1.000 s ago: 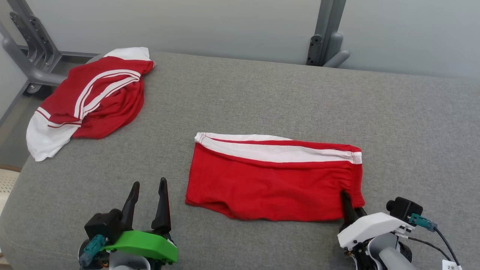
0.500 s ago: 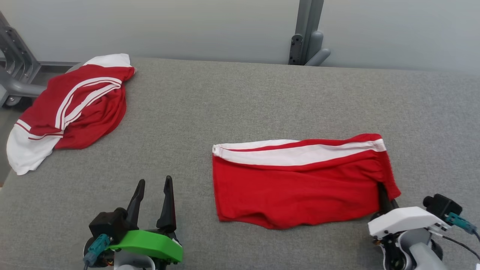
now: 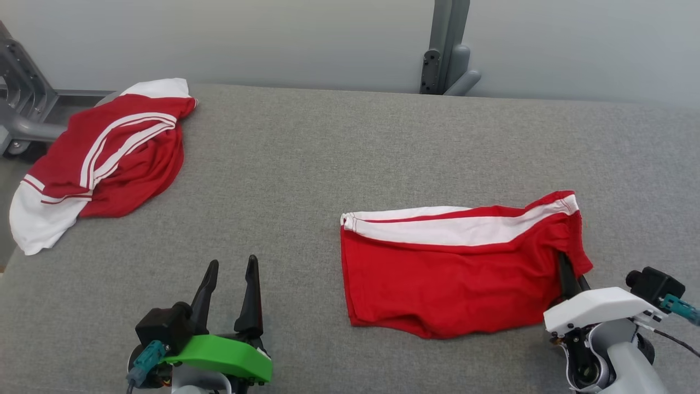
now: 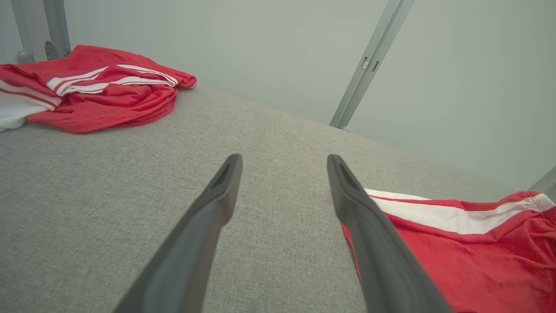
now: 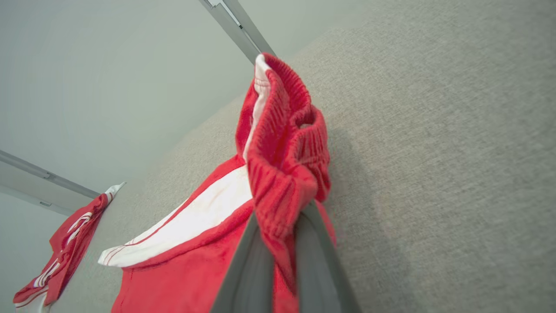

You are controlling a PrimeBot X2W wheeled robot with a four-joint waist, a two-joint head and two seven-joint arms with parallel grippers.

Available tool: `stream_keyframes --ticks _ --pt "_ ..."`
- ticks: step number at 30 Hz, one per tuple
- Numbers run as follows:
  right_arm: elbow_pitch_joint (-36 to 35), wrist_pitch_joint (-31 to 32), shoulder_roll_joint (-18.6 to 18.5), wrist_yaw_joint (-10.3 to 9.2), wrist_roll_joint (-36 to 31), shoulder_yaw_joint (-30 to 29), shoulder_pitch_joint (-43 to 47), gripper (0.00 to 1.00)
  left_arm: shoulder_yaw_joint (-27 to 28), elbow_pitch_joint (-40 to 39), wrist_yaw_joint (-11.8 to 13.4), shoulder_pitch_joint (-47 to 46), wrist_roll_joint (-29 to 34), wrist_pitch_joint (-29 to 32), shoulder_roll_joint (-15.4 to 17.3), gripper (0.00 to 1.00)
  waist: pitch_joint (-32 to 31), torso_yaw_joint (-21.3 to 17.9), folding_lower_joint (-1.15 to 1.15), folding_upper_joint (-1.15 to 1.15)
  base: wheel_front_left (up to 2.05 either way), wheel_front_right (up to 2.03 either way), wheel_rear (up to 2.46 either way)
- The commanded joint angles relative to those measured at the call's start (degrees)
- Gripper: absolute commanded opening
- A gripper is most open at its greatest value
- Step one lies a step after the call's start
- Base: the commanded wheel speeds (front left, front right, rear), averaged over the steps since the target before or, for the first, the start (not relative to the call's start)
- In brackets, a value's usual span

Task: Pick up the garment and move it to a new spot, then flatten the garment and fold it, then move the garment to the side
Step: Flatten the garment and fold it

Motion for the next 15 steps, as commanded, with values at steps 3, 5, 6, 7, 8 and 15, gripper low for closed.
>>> stream_keyframes --ticks 3,5,6,7,8,15 --pt "-3.87 1.06 0.85 -0.04 -0.36 2.28 0.81 0.00 -0.02 -0.13 0.20 -0.36 -0.67 -0.01 0.08 1.00 -0.40 1.23 0.00 0.00 0.00 0.00 0.00" --pt "-5.64 1.28 1.05 -0.02 0.06 3.99 0.80 0.00 -0.15 -0.14 0.32 -0.38 -0.69 -0.01 0.09 1.00 -0.58 1.74 0.00 0.00 0.00 0.00 0.00" --pt "-6.35 1.34 1.10 -0.02 1.11 5.35 0.71 0.00 -0.23 -0.11 0.27 -0.38 -0.72 -0.01 0.09 1.00 -0.67 1.99 0.00 0.00 0.00 0.00 0.00" --pt "-6.35 1.34 1.10 -0.02 1.11 5.35 0.71 0.00 -0.23 -0.11 0.27 -0.38 -0.72 -0.01 0.09 1.00 -0.67 1.99 0.00 0.00 0.00 0.00 0.00" --pt "-6.82 1.14 1.16 -0.02 2.08 6.98 0.59 0.00 -0.31 -0.06 0.34 -0.39 -0.74 -0.01 0.08 1.00 -0.76 2.30 0.00 0.00 0.00 0.00 0.00" --pt "-4.66 -1.18 1.11 -0.02 1.89 16.99 -1.71 0.00 -1.13 -0.26 0.36 -0.64 -1.25 -0.01 0.09 1.00 -1.09 4.81 0.00 0.00 0.00 0.00 0.00"
